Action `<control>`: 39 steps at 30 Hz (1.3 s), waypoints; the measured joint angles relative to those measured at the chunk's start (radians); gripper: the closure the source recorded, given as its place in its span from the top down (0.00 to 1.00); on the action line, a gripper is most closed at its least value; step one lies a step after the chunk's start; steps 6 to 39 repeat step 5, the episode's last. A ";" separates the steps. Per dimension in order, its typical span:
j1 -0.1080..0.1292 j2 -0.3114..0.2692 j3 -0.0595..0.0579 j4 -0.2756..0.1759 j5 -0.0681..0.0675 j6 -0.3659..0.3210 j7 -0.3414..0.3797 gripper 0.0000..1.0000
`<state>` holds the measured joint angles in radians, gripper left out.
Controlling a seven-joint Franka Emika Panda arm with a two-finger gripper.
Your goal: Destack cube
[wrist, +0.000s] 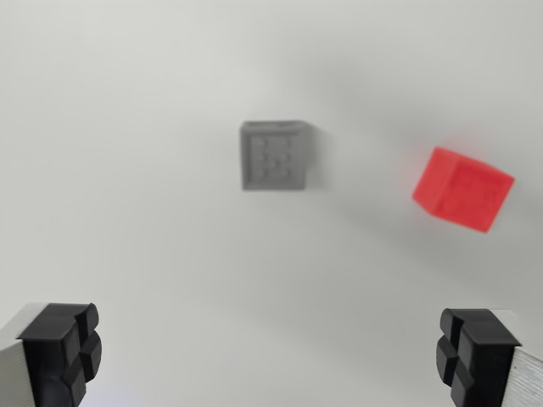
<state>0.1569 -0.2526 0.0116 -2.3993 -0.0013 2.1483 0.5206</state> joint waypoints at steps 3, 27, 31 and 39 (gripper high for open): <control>0.000 0.000 0.000 0.000 0.000 0.000 0.000 1.00; 0.000 0.000 0.000 0.000 0.000 0.000 0.000 1.00; 0.000 0.000 0.000 0.000 0.000 0.000 0.000 1.00; 0.000 0.000 0.000 0.000 0.000 0.000 0.000 1.00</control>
